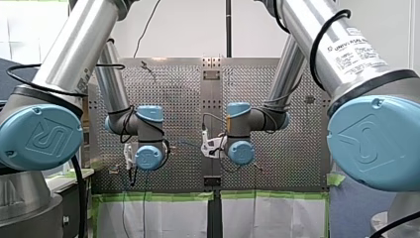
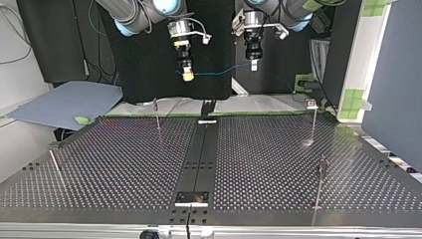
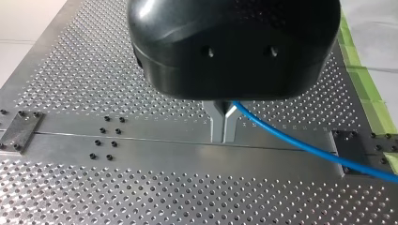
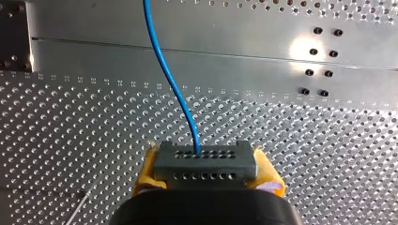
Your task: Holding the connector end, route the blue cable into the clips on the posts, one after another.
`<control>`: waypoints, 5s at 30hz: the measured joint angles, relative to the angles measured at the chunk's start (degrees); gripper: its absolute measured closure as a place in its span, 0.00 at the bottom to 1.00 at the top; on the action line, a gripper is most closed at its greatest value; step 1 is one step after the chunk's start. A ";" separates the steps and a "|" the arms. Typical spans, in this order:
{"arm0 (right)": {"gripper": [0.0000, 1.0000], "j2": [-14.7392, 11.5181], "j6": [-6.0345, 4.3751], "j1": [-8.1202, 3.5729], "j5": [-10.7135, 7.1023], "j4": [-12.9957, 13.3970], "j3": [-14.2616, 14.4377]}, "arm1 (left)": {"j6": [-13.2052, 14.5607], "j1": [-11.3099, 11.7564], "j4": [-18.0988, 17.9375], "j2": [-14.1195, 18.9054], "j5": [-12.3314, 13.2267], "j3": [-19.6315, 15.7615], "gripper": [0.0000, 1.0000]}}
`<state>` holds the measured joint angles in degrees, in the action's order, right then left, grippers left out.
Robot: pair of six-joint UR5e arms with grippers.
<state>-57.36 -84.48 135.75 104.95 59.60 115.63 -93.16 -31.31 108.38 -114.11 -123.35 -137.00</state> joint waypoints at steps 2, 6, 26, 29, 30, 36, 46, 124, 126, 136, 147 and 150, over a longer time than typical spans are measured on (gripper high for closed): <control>1.00 0.00 0.00 0.00 0.00 -0.01 0.00 | 0.00 0.00 0.00 0.00 0.00 0.00 1.00; 1.00 0.00 0.00 0.00 0.00 0.00 0.01 | 0.00 0.00 0.00 0.00 0.00 0.00 1.00; 1.00 -0.02 0.03 0.01 0.06 -0.09 -0.03 | 0.01 0.00 -0.08 0.22 -0.01 0.01 1.00; 1.00 0.65 0.12 0.06 0.20 -0.46 -0.45 | 0.00 0.00 -0.08 0.24 0.00 0.01 1.00; 1.00 1.12 0.14 0.07 0.22 -0.56 -0.58 | 0.00 0.00 -0.08 0.24 0.00 0.01 1.00; 1.00 4.00 0.17 0.09 0.26 -0.70 -0.76 | 0.00 0.00 -0.09 0.26 0.00 0.00 1.00; 1.00 5.86 0.18 0.09 0.26 -0.71 -0.78 | 0.00 0.00 -0.09 0.27 0.00 0.00 1.00; 1.00 -19.52 -10.04 2.75 -13.23 -22.41 -18.64 | -4.64 6.41 41.46 32.70 -5.96 15.05 1.00; 1.00 -19.15 -10.42 2.75 -13.72 -22.66 -19.36 | -4.92 6.85 42.65 32.91 -5.64 16.23 1.00; 1.00 -16.60 -11.44 2.70 -14.73 -24.53 -23.44 | -5.24 9.71 47.26 33.56 -3.91 20.85 1.00; 1.00 -14.29 -12.57 2.94 -15.02 -28.07 -28.58 | -4.83 14.87 51.81 33.99 1.02 24.88 1.00; 1.00 -12.84 -12.26 3.26 -15.03 -29.68 -30.25 | -4.61 16.47 52.10 33.92 2.63 25.46 1.00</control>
<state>-70.20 -96.74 139.01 89.92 29.93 85.38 -97.77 -14.84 160.48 -80.19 -120.72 -111.54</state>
